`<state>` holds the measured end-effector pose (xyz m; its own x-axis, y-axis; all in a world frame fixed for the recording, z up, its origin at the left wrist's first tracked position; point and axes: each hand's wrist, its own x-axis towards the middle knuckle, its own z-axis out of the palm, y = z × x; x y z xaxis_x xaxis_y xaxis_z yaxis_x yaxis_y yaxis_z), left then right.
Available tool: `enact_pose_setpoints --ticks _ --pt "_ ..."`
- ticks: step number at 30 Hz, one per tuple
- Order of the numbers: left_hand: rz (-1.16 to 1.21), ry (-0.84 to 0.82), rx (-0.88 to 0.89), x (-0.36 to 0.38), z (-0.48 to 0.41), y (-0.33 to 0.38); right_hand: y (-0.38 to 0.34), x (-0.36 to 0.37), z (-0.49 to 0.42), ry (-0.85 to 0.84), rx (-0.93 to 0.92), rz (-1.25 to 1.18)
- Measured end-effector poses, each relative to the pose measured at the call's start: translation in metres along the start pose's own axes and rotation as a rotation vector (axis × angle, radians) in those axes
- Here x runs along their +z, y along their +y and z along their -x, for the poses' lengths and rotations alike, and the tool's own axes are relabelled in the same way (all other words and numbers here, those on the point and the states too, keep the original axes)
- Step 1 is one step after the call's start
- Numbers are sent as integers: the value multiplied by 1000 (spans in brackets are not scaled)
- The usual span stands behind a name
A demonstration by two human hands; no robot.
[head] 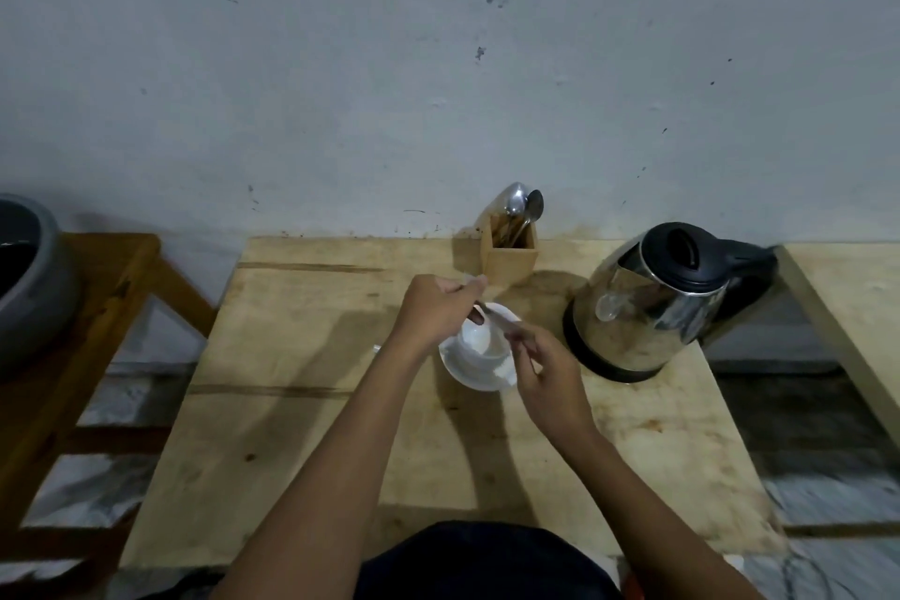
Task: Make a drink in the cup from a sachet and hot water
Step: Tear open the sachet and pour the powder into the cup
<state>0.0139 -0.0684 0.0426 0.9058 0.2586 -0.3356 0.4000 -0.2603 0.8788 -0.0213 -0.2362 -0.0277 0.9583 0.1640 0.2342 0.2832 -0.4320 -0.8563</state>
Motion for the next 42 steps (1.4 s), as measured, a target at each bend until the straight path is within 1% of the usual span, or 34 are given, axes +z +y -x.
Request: enact_pose_setpoints --ticks 2,4,6,9,12,17,20,25,28,33,35,39,42 --pt "9 -21 -16 -2 -2 -6 3 -7 -2 31 78 22" --pt "5 17 18 -4 -6 -21 10 -15 -7 17 133 55" --pt "-46 67 57 -7 -8 -43 15 -20 -13 -2 188 94" --pt "-157 89 21 -4 -10 -72 19 -23 -24 -45 222 169" --pt "-267 111 12 0 -10 -85 17 -23 -35 -93 212 233" --pt "-391 61 82 4 -15 -93 10 -26 -51 -179 173 290" --pt "-409 46 78 5 -20 -96 9 -28 -58 -226 125 370" --pt "-399 30 72 4 -23 -99 14 -30 -65 -202 74 497" --pt "-380 15 88 4 -26 -101 13 -30 -69 -209 78 505" --pt "-312 -25 233 4 -34 -81 9 -31 -75 -250 79 432" --pt "-328 -53 282 7 -38 -71 5 -31 -77 -279 86 404" --pt "-374 -2 305 12 -43 -60 1 -32 -80 -303 82 388" --pt "-323 17 299 12 -45 -61 1 -37 -82 -308 102 369"
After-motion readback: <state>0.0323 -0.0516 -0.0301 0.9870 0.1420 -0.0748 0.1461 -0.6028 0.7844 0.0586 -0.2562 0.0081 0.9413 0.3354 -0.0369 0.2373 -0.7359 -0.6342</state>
